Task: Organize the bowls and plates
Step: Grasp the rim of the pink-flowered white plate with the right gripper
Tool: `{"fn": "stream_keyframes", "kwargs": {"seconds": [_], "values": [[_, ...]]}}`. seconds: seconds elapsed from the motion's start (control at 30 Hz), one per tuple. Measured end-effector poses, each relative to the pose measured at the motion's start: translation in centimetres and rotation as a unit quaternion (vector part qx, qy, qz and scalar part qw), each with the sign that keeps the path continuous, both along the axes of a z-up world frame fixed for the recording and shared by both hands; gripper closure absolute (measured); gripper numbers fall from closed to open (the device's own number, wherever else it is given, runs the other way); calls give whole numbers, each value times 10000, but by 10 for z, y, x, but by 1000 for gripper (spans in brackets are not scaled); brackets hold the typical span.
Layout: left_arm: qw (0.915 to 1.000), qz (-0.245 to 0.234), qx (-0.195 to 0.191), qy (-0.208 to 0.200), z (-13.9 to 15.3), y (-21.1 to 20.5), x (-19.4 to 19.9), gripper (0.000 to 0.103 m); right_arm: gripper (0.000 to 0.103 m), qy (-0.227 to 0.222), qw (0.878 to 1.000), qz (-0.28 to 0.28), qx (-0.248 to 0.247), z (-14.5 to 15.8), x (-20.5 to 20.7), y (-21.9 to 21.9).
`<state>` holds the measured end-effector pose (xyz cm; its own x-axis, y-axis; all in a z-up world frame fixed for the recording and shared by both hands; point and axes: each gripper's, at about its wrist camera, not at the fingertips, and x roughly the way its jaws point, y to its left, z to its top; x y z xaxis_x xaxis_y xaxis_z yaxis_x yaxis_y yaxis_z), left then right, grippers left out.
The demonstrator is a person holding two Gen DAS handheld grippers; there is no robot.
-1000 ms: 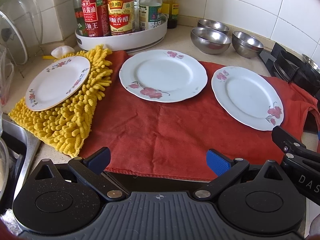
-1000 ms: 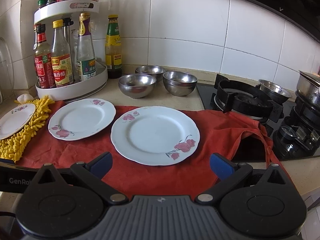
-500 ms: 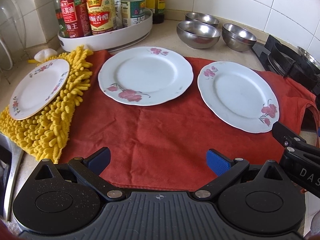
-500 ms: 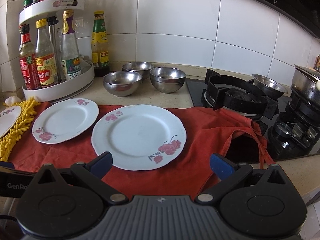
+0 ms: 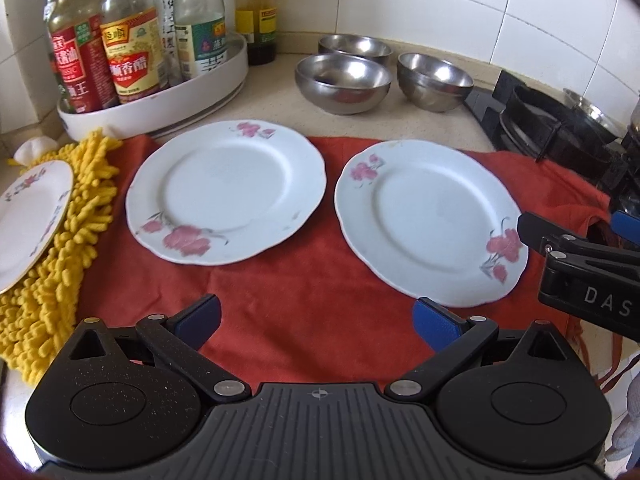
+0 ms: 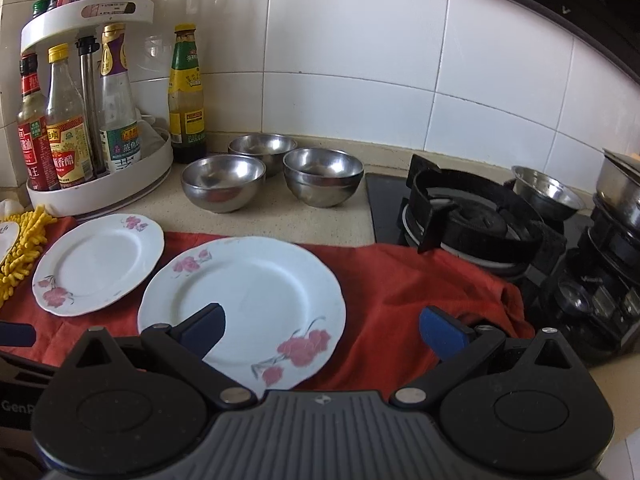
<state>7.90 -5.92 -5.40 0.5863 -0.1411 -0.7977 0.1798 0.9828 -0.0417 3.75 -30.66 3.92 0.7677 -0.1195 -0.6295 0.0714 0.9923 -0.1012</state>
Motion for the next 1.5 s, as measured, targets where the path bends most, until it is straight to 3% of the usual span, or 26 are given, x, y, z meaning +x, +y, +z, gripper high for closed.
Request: {"fn": "stream_keyframes", "kwargs": {"seconds": [0.2,0.43,0.63,0.77,0.97,1.03,1.1,1.23,1.4,1.5], "values": [[9999,-82,-70,38,-5,-13,15,0,2,-3,9988,477,-88,-3,28,-7],[9996,-220,-184,49,-11,-23,33,1,6,307,9950,945,84,-17,58,-12],[9986,-332,-399,137,-15,-27,46,1,14,621,9880,1303,555,-28,77,-19],[9975,-388,-513,306,-21,-30,54,3,22,869,9836,1415,711,-38,87,-24],[9951,-440,-761,457,-25,-31,63,6,24,1054,9816,1294,926,-44,99,-43],[9951,-447,-755,464,-25,-34,65,6,29,1179,9785,1288,1098,-47,103,-48],[9953,-483,-687,474,-24,-38,67,6,42,1321,9732,1358,1304,-51,106,-50],[9956,-520,-608,493,-25,-43,69,6,43,1384,9704,1449,1350,-54,108,-52],[9937,-521,-889,445,-26,-42,74,8,44,1409,9671,1533,1463,-55,112,-56],[9946,-535,-817,347,-26,-45,76,7,44,1403,9655,1583,1520,-55,113,-58]]}}
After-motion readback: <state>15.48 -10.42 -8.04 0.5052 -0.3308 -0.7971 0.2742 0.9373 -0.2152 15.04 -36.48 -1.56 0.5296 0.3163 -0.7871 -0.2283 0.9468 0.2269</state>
